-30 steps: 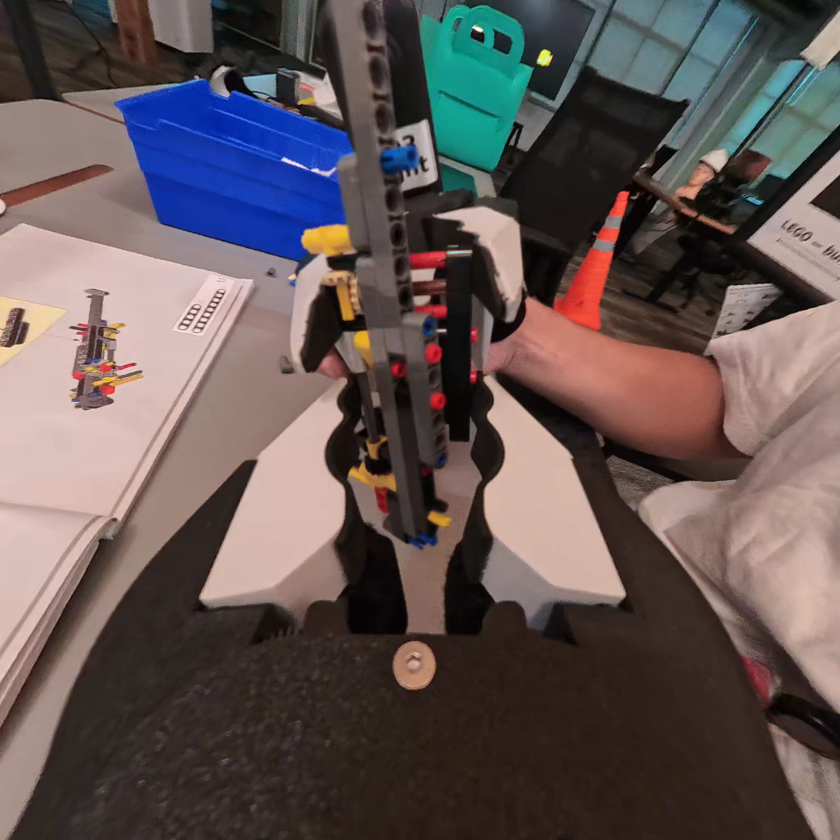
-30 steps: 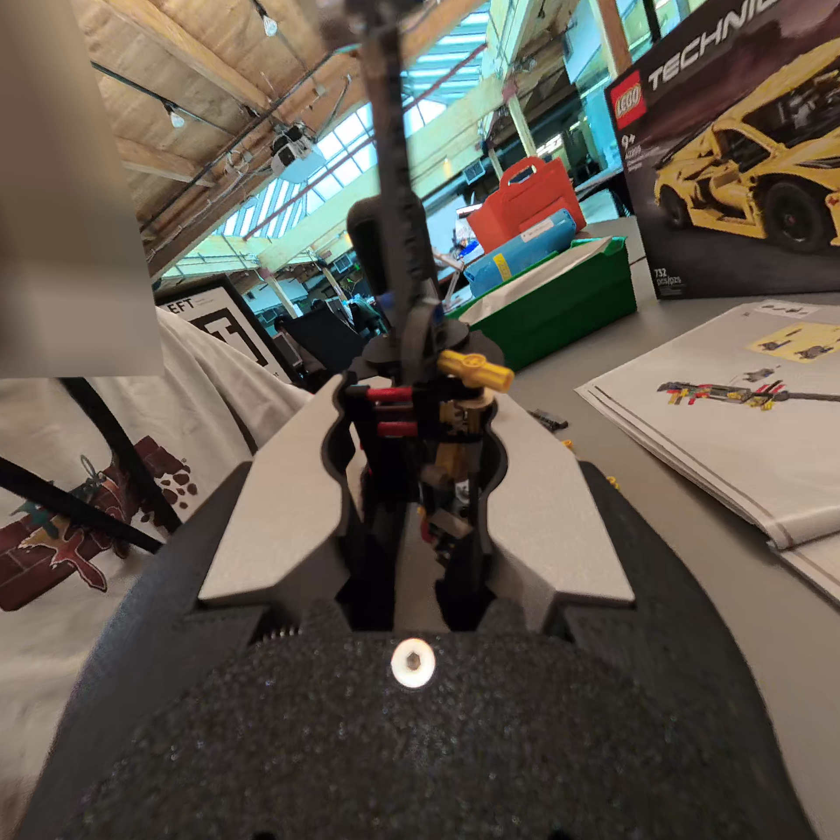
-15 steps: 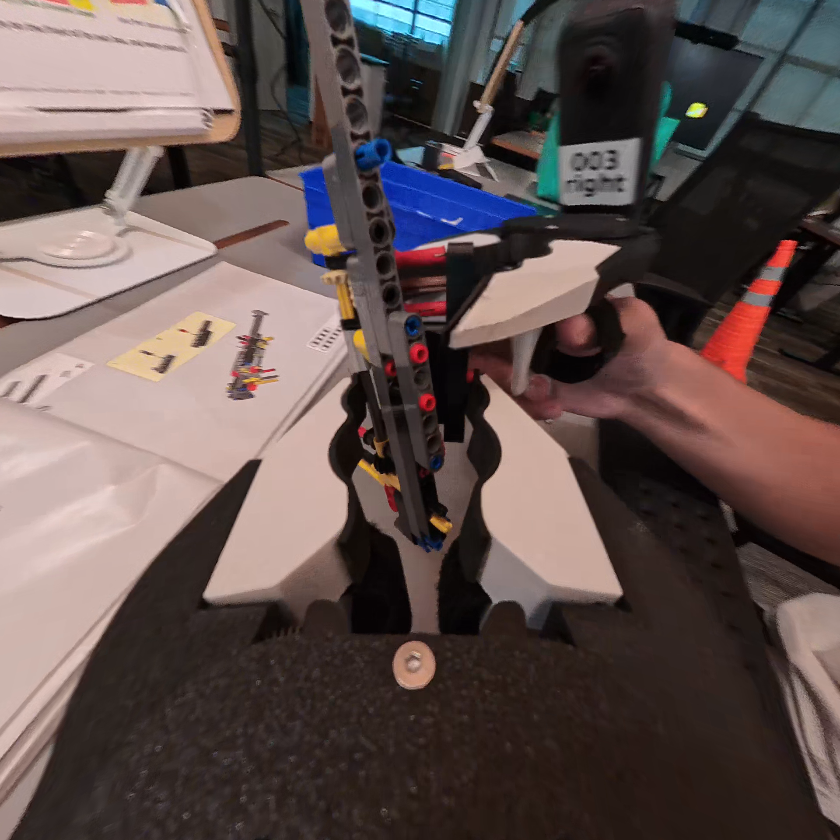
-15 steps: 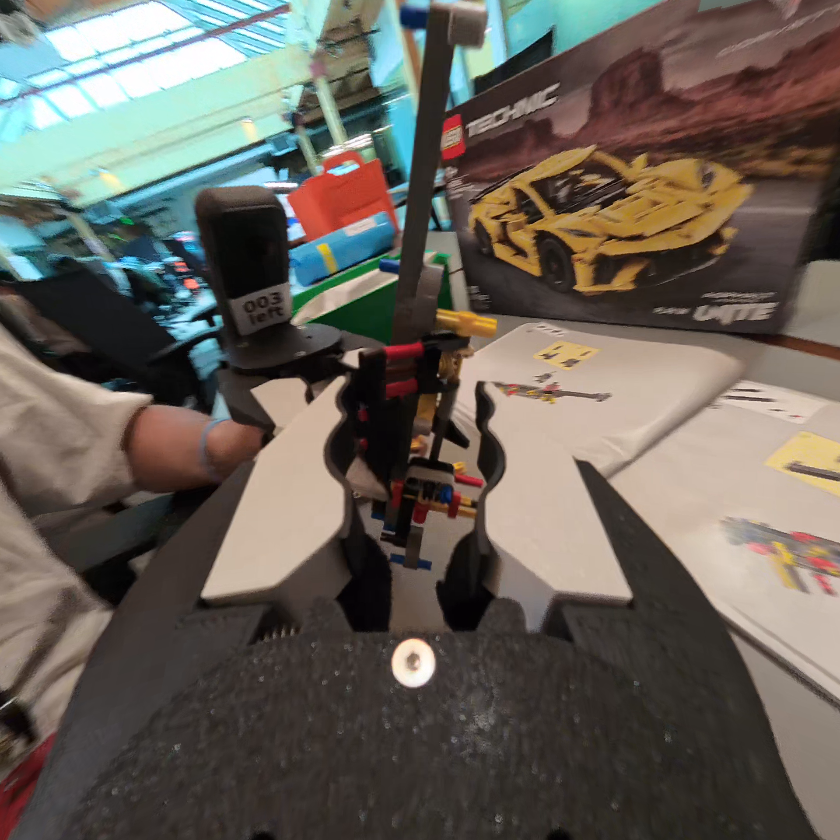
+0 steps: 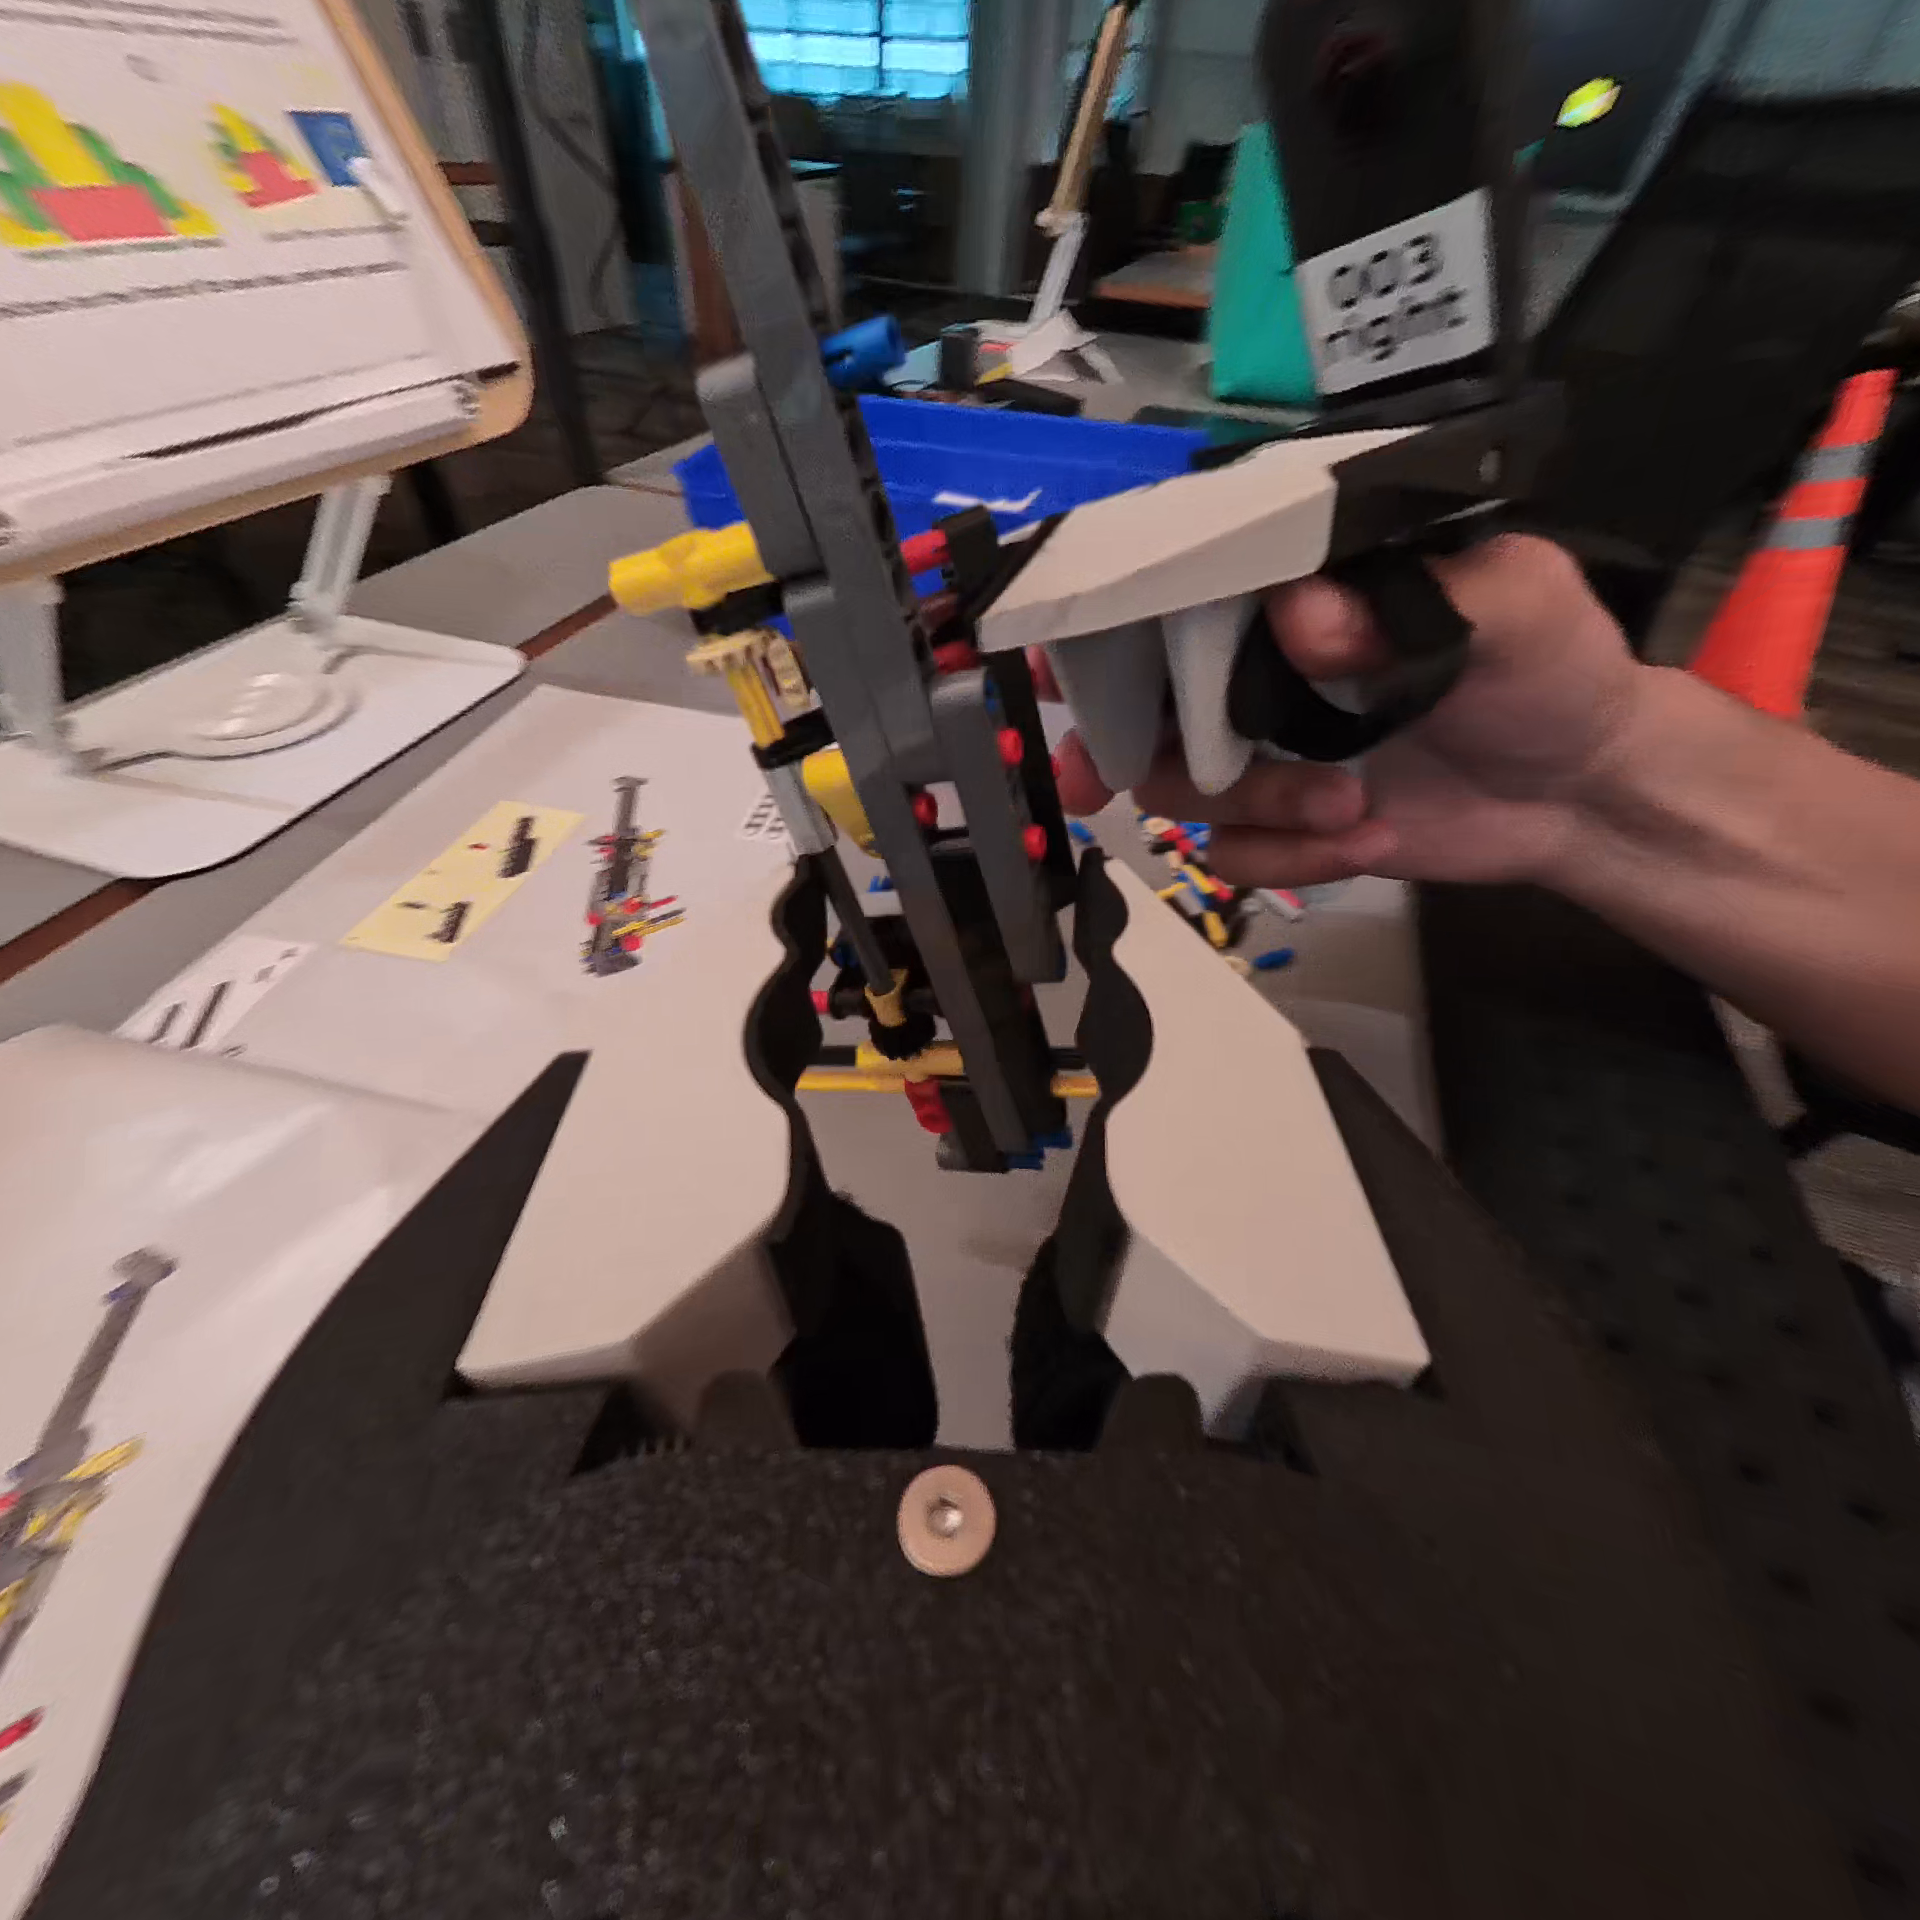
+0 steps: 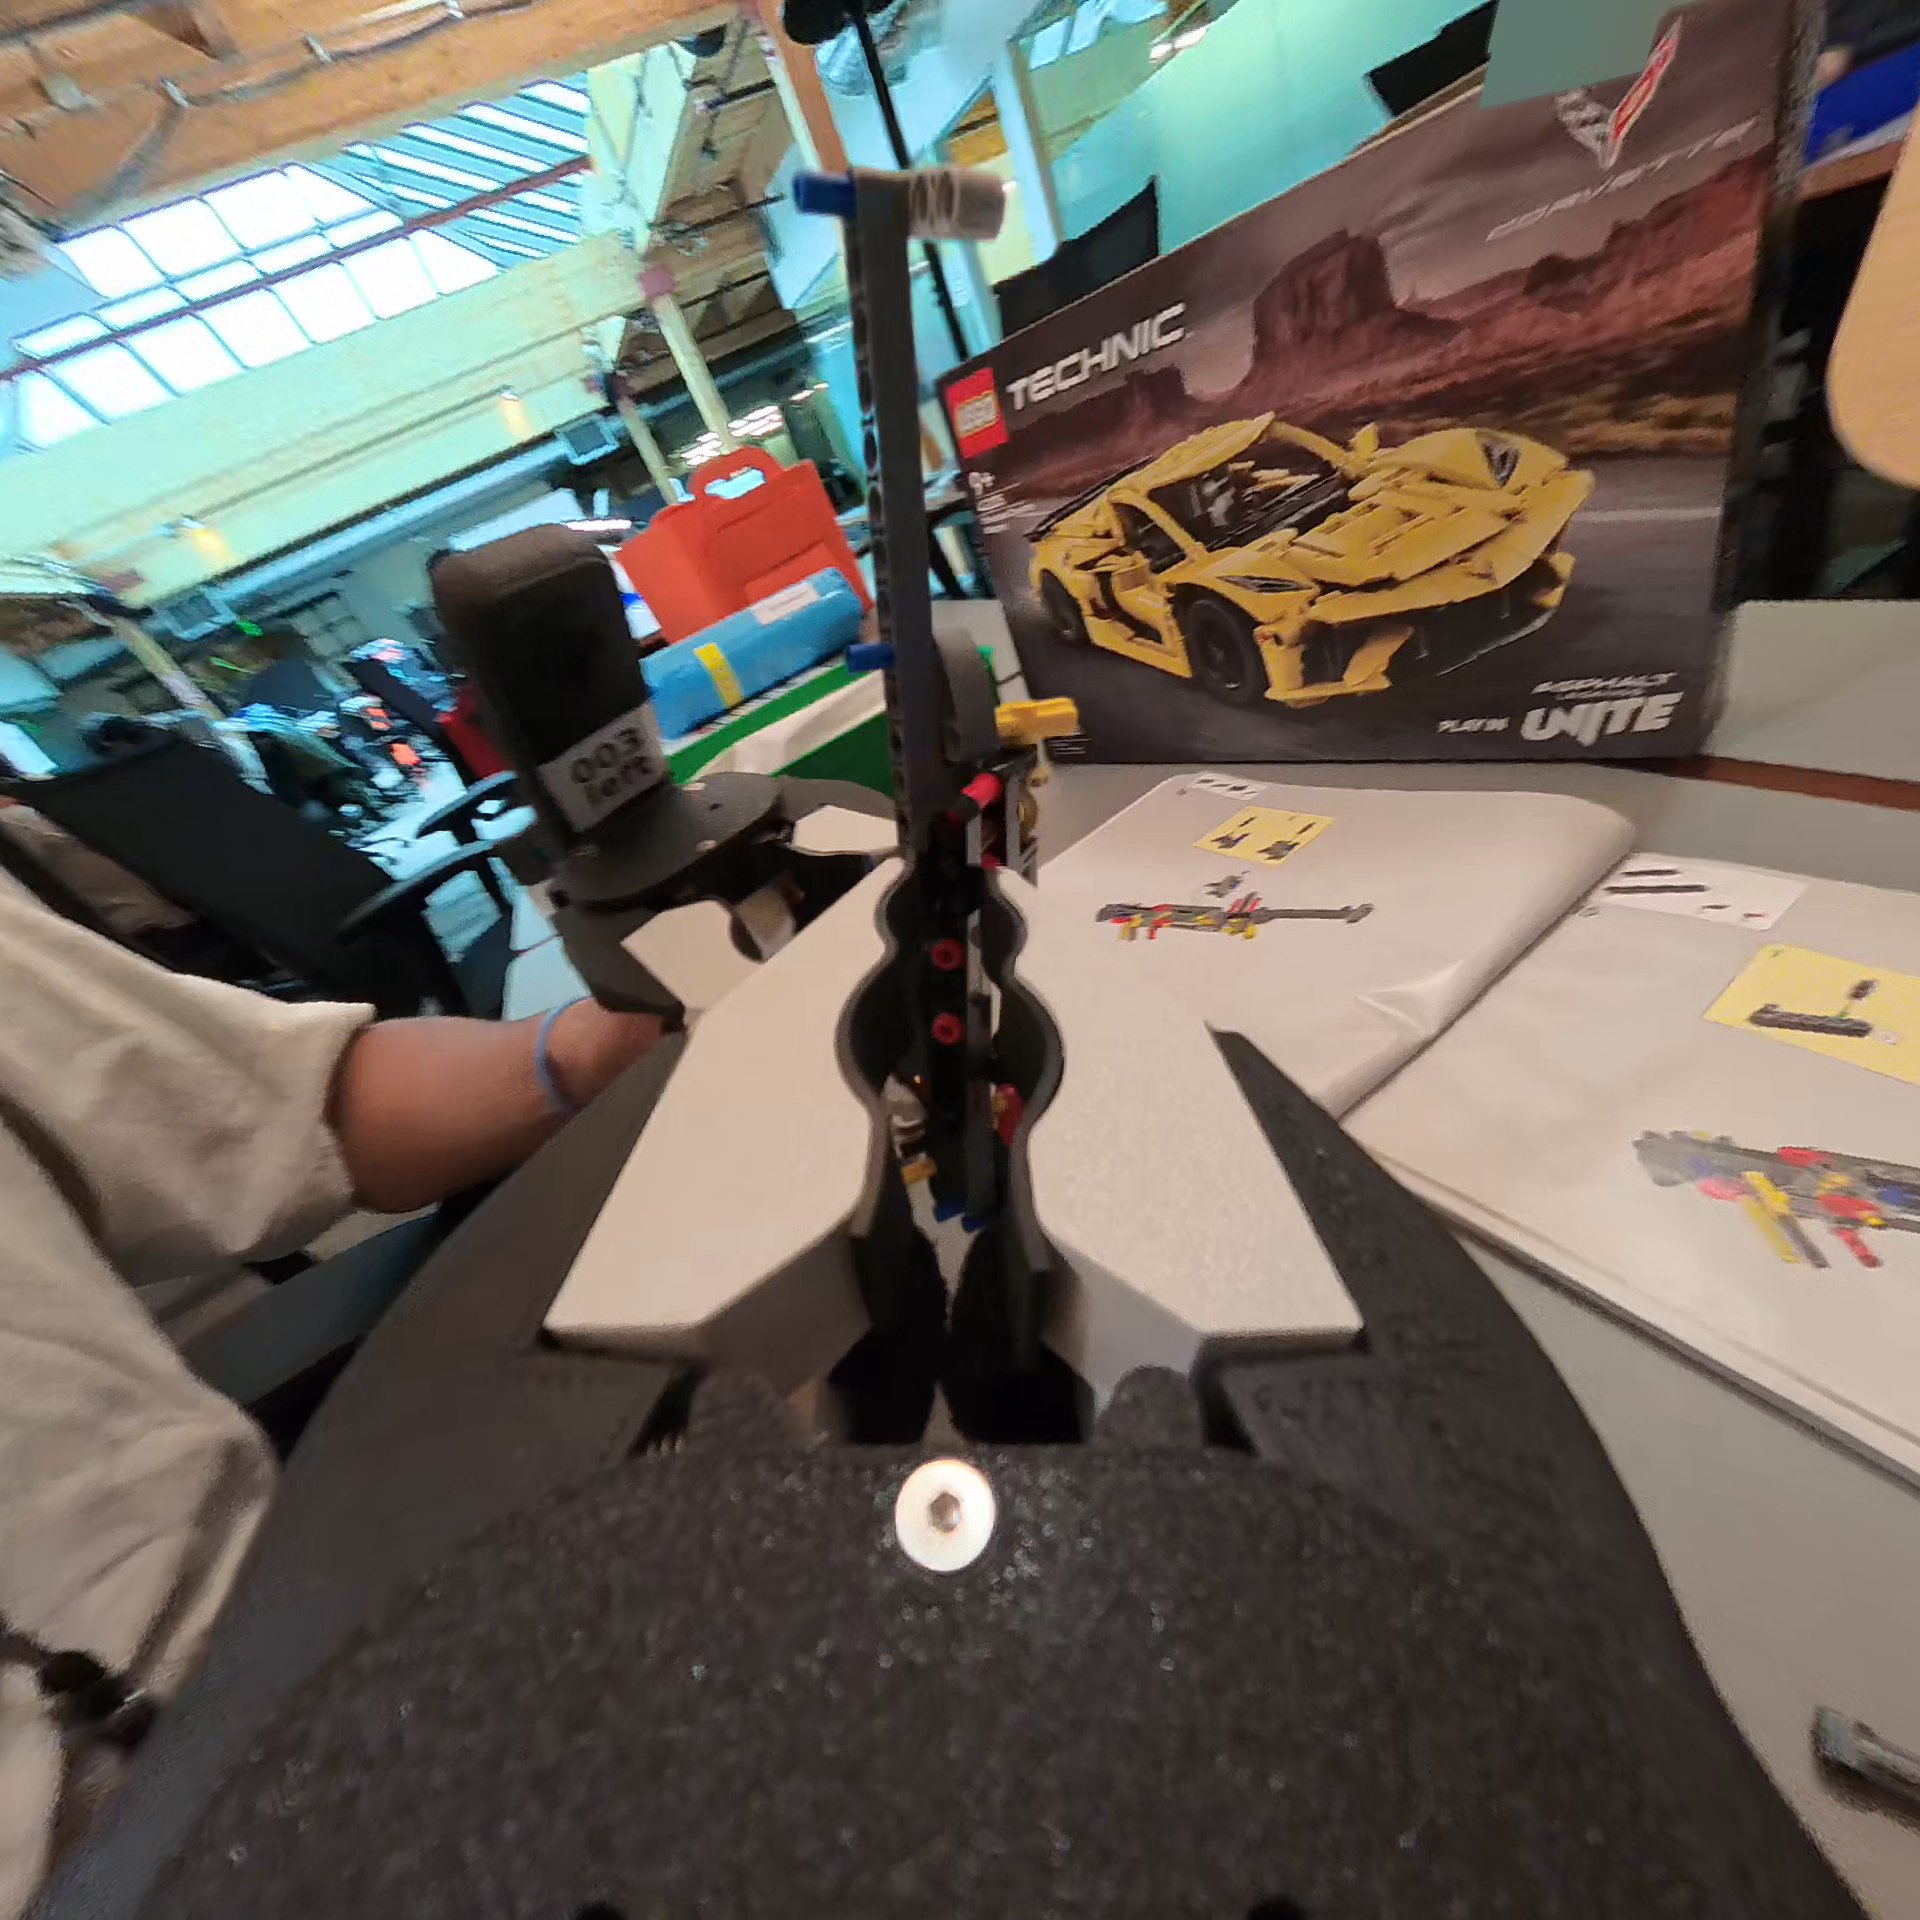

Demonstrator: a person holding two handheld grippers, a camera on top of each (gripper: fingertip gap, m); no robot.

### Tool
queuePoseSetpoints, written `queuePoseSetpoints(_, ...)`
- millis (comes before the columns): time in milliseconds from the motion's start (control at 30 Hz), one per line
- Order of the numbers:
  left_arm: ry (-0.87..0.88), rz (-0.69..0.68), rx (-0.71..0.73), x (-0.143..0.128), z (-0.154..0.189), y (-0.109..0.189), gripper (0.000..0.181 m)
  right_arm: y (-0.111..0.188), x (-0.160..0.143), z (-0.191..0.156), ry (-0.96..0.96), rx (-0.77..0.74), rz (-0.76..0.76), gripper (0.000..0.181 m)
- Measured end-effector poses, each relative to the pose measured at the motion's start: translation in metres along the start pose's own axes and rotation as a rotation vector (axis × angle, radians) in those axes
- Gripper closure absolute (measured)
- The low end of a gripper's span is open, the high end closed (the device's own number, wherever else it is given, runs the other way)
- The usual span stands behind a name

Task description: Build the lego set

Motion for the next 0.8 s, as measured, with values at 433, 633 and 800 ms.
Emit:
queuePoseSetpoints(433,0.186,0.122,-0.281,-0.003,-0.006,0.002,0.132,0.013,0.0,0.01,-0.095,0.128,-0.032,0.174)
queuePoseSetpoints(633,0.219,0.14,-0.365,0.0,-0.01,0.007,0.132,0.015,-0.006,0.018,-0.192,0.201,0.023,0.174)
queuePoseSetpoints(800,0.227,0.153,-0.402,0.001,-0.012,0.011,0.147,0.015,-0.013,0.022,-0.285,0.3,0.091,0.174)
Point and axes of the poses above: each gripper's, where its closed fingertips meet, y back along the fingers, x out of its top, z = x × y across the jaws, the point moved 10 cm from there along y, back along the fingers, and after that the axes turned 4 degrees about -x, right-handed, at the moved point
